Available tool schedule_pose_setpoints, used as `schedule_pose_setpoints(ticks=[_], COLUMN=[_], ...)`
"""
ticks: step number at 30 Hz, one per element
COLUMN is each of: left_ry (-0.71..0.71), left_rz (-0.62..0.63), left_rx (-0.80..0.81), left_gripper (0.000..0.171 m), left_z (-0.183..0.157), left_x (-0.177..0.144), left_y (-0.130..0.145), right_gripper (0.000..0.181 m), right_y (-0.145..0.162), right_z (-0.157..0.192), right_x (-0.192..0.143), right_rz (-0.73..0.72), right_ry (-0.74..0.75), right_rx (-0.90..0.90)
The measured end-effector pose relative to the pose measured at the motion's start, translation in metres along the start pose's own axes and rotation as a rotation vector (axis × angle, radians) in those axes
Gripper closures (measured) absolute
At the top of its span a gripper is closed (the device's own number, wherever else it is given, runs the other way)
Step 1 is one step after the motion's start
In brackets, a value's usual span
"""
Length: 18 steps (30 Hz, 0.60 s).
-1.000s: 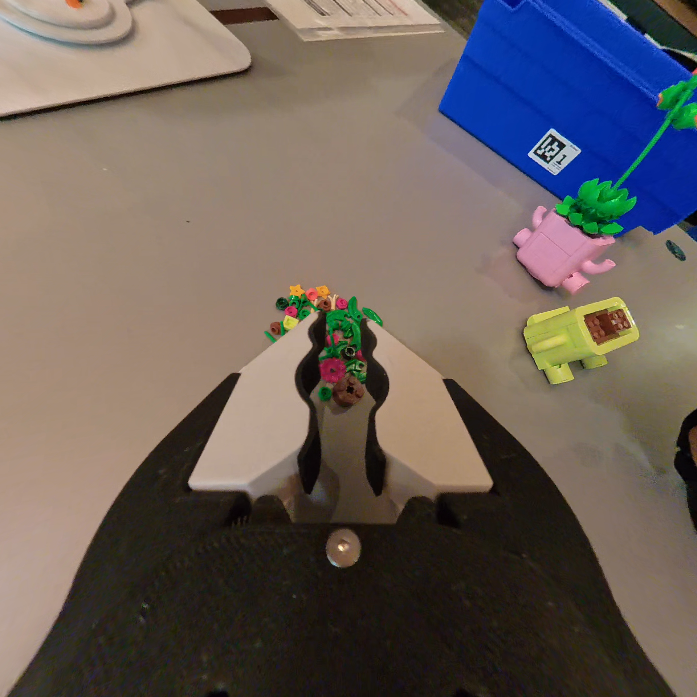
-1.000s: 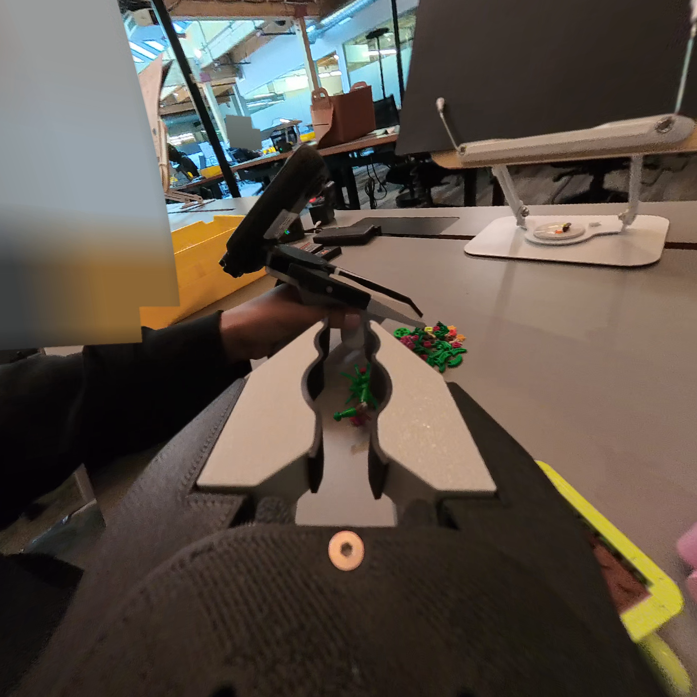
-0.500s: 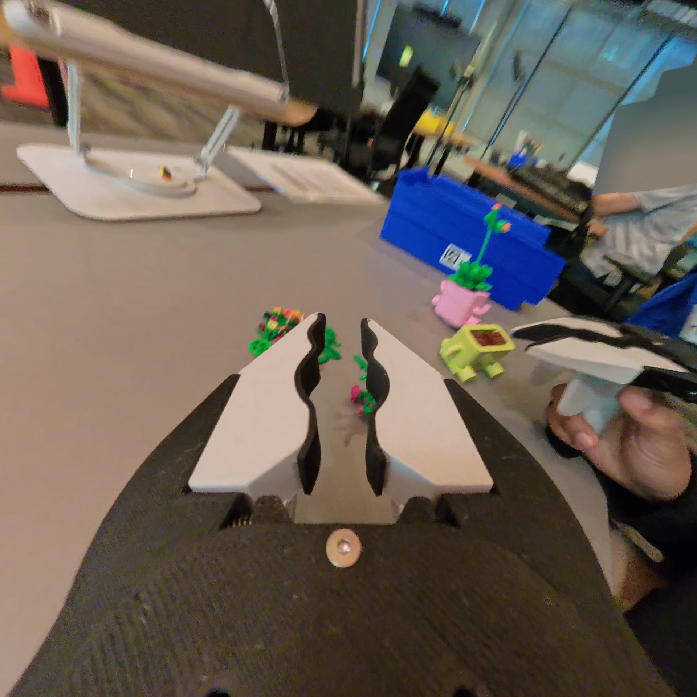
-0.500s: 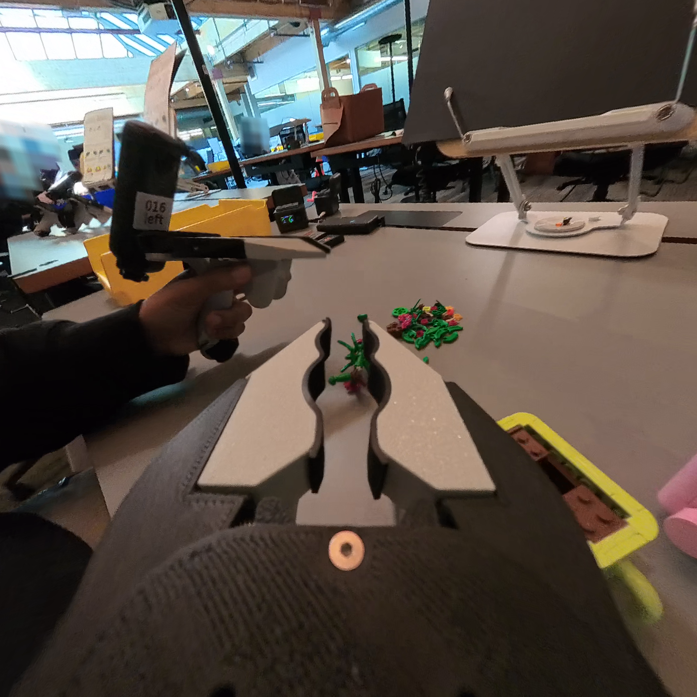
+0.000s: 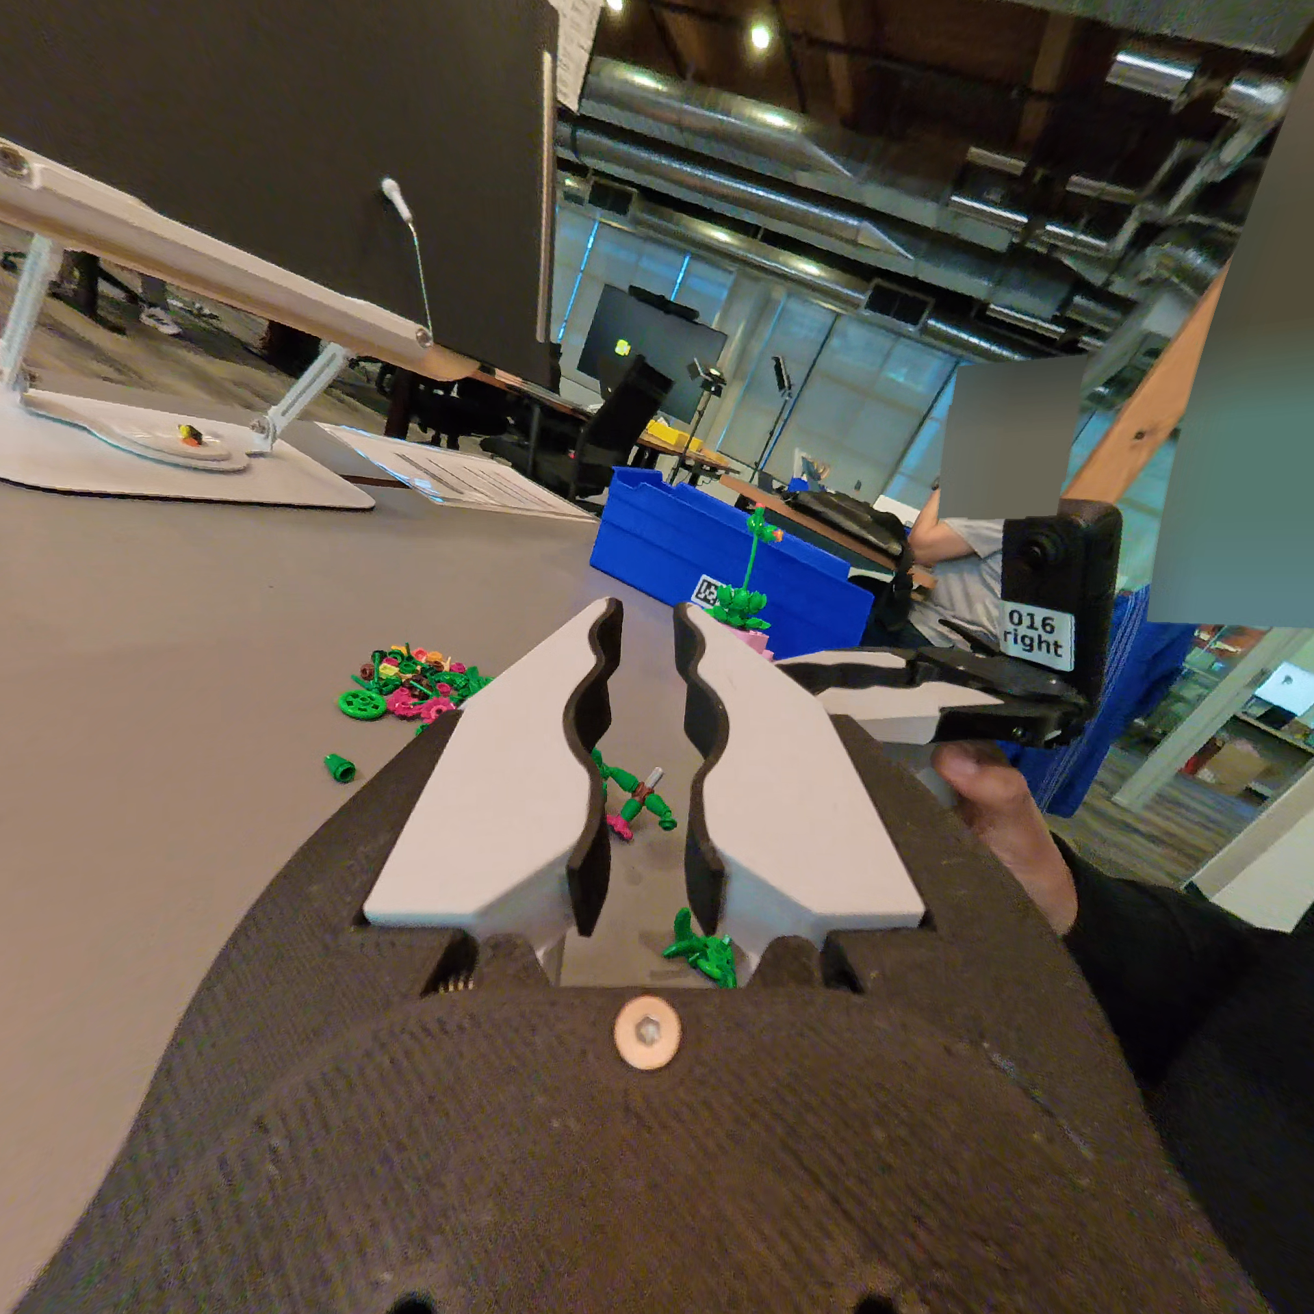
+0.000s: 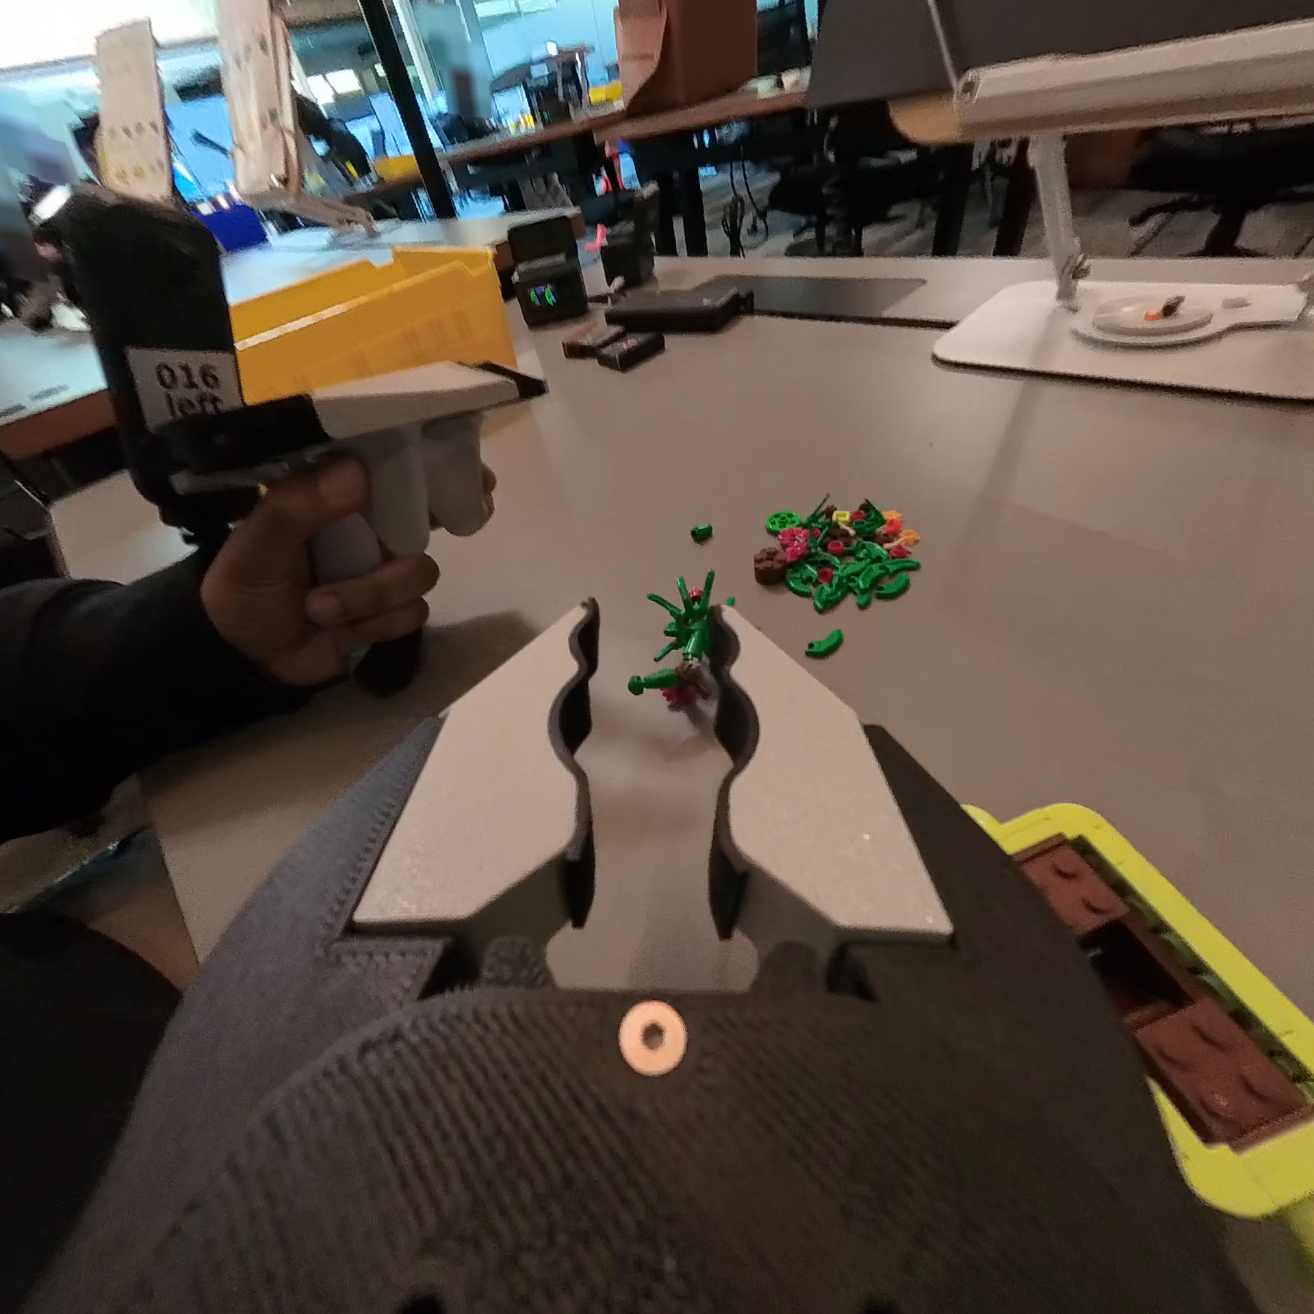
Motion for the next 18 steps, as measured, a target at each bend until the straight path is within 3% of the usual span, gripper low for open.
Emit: schedule_pose_setpoints(ticks=[8,18], left_ry=[0.02,0.044], left_rz=[-0.017,-0.009], left_rx=[-0.051,-0.032], left_gripper=[0.161,0.161], left_z=[0.005,0.003], left_x=[-0.002,-0.001], left_y=[-0.001,-0.001], right_gripper=[0.153,0.154], right_y=[0.006,0.004], right_z=[0.005,0.003], right_x=[0.026,0.02], right_rz=[0.237,0.186], right_ry=[0.075,-0.029], right_rx=[-0.059,-0.023])
Point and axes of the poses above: each gripper's, where its closed fingertips meet, x out along the fingers, y out of its underside, z = x × y across the jaws, the point moved 10 cm from there along -x, back along the fingers, and after that the axes turned 8 degrees about z, right-handed, at the moved point
